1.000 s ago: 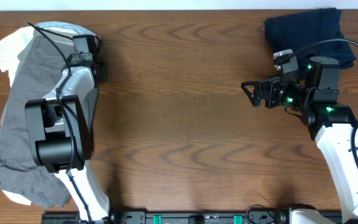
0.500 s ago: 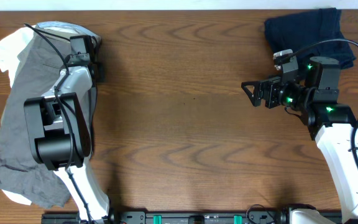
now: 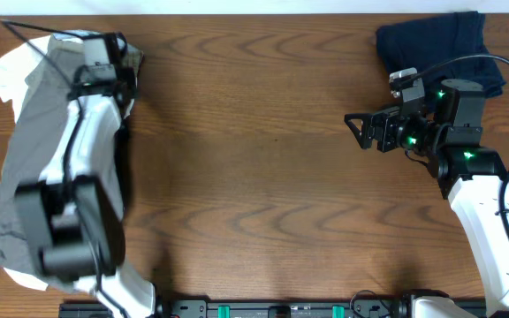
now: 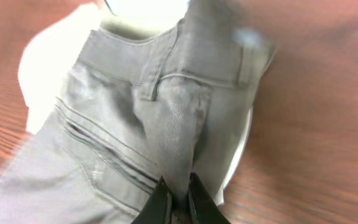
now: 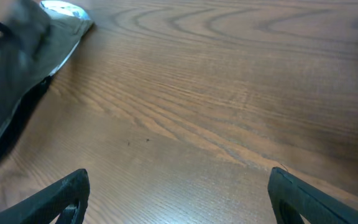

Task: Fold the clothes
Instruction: 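Pull the grey shorts with the left gripper onto the table center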

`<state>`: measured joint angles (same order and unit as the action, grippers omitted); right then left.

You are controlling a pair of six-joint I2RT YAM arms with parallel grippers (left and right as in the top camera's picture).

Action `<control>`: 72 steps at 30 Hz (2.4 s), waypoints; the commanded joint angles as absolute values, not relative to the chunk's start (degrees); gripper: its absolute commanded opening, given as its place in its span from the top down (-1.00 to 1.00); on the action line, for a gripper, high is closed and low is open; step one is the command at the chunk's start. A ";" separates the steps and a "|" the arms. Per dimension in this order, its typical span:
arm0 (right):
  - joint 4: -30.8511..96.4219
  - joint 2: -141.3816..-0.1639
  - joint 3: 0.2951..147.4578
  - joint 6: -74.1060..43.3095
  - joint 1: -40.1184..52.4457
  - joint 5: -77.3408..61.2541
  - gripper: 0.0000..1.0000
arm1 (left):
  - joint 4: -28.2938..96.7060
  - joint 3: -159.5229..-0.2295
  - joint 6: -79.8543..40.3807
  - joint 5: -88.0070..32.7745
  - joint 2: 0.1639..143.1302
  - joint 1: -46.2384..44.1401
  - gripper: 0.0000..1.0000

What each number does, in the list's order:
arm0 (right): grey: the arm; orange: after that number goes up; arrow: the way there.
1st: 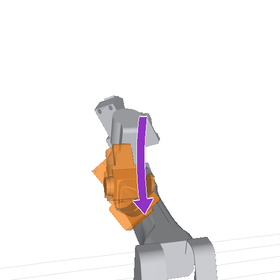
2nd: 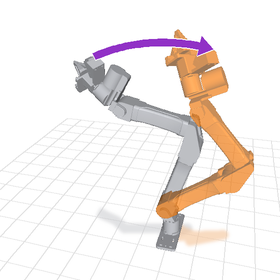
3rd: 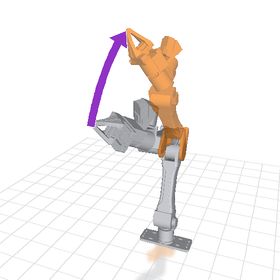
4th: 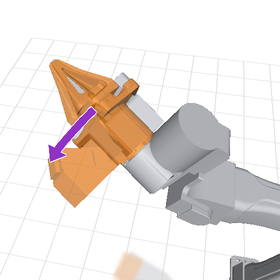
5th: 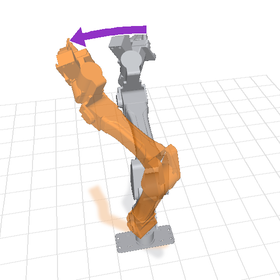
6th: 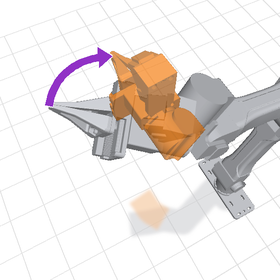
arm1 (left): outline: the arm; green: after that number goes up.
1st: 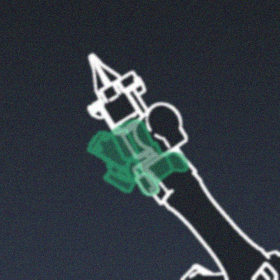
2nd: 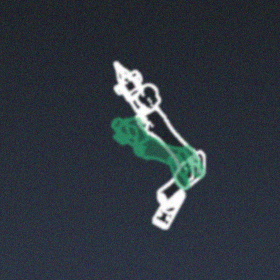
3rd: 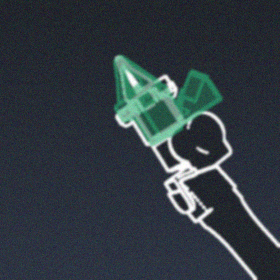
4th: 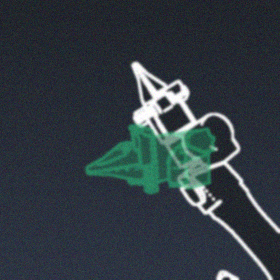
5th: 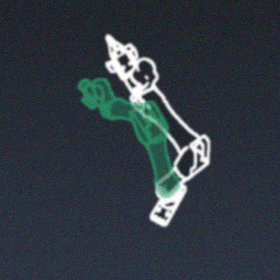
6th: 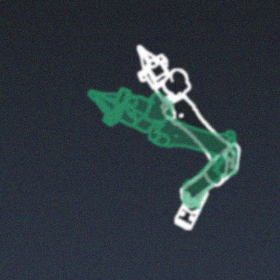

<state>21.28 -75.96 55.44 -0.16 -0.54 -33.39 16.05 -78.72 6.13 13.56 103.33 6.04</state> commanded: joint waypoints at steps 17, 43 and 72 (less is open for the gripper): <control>18.04 -76.03 56.47 -0.54 -1.23 -33.21 -0.80 | 28.03 -78.76 -2.07 1.83 95.18 -17.82 0.88; 14.06 -73.32 56.53 -7.27 -17.85 -37.67 -0.77 | 11.94 -78.59 -10.76 -7.53 109.34 -43.40 0.88; 15.86 -72.38 56.51 -5.96 -20.84 -44.82 -0.72 | 42.87 -78.30 -6.11 4.40 90.91 -14.41 -0.41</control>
<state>15.38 -73.01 55.44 -6.94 -22.39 -43.92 40.88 -78.91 -8.29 1.69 88.82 -17.89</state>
